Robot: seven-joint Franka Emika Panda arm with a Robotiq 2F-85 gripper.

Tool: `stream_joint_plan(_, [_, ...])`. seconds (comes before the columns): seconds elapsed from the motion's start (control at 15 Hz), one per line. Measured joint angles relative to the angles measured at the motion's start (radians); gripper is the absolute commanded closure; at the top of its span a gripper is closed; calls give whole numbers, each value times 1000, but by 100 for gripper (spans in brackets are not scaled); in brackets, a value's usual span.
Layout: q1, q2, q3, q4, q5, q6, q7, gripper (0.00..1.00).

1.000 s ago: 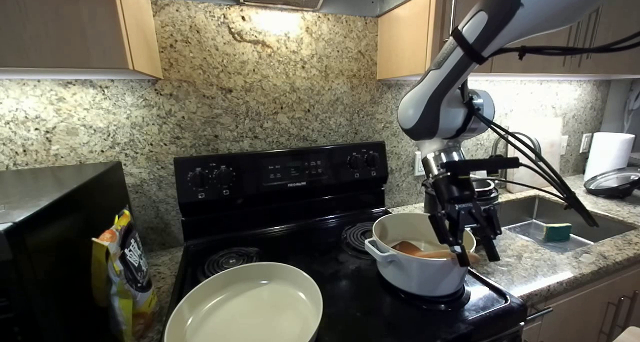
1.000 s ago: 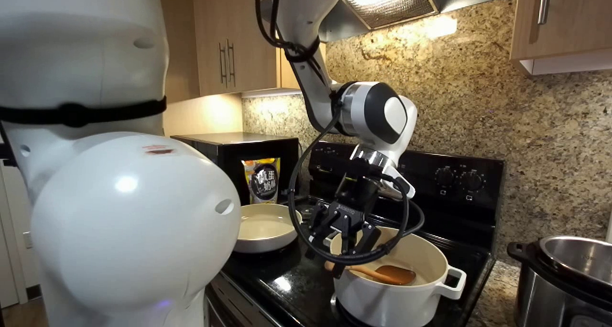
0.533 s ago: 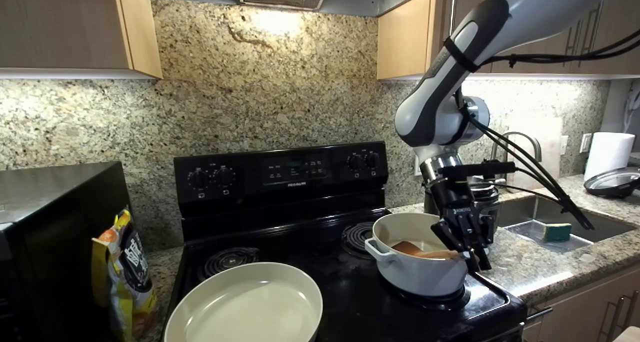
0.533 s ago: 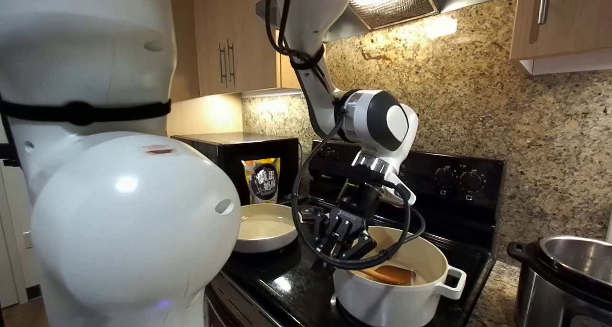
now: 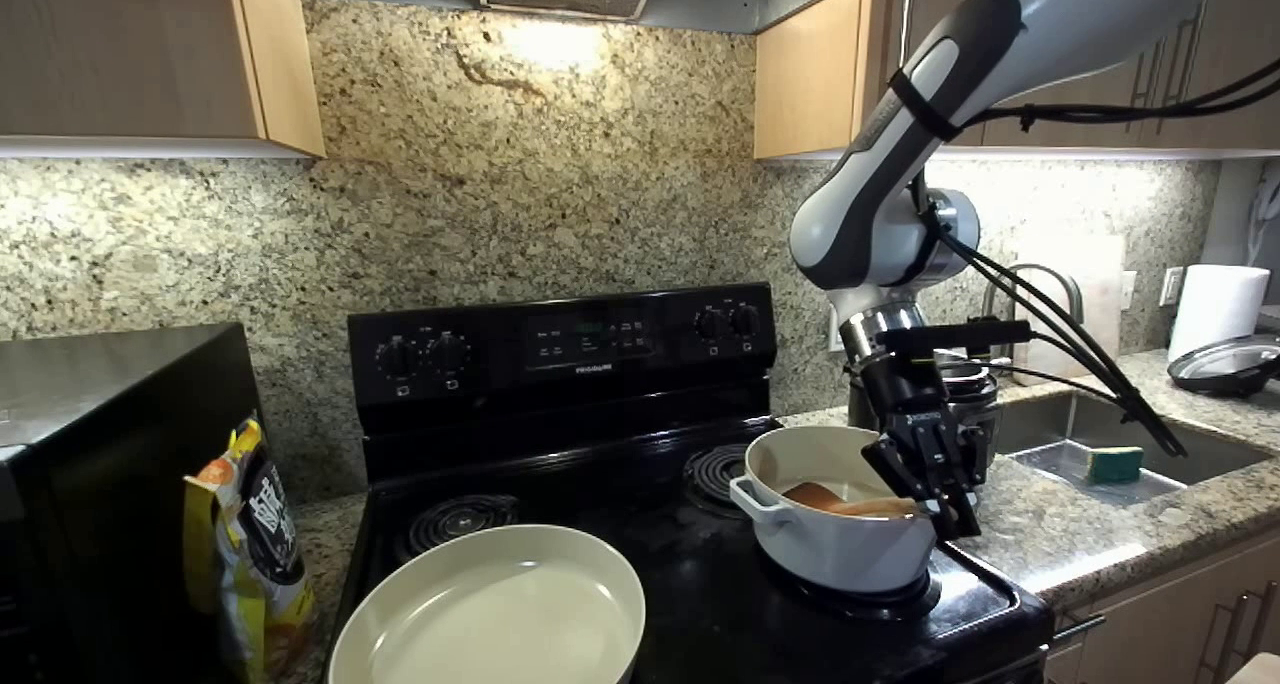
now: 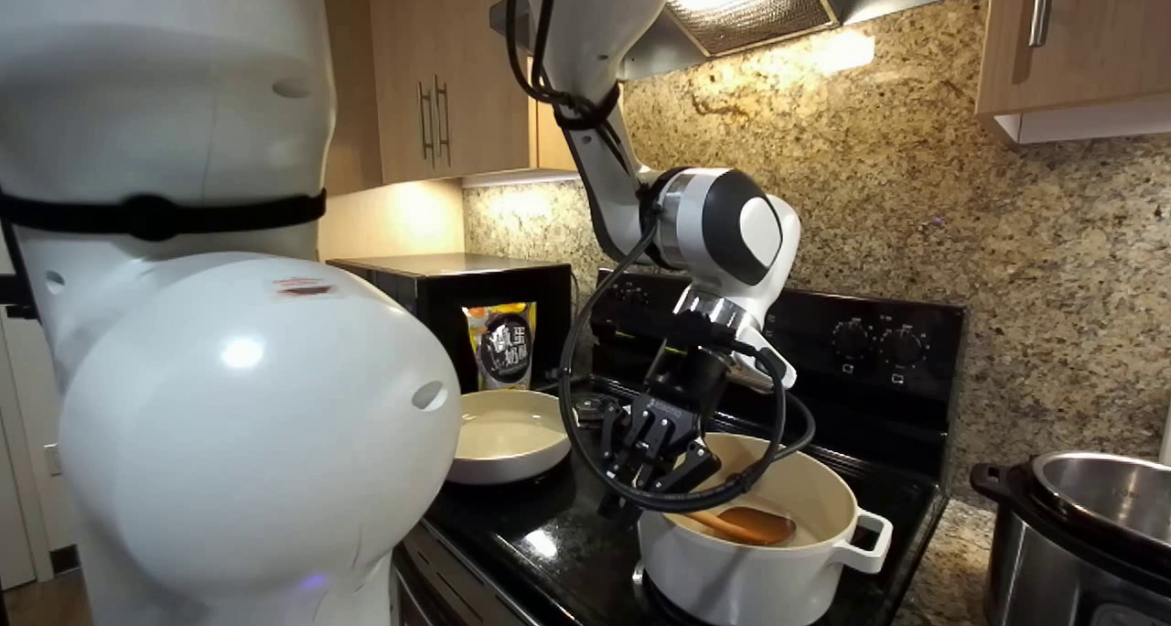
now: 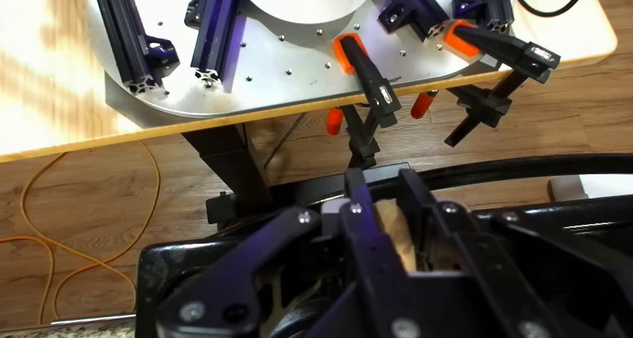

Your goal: Pick up the cooking stick and stir in the pot

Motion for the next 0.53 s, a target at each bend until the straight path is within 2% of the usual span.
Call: stream_joint_plan(0.53, [-3,-117,0,4,-21,-7,5,93])
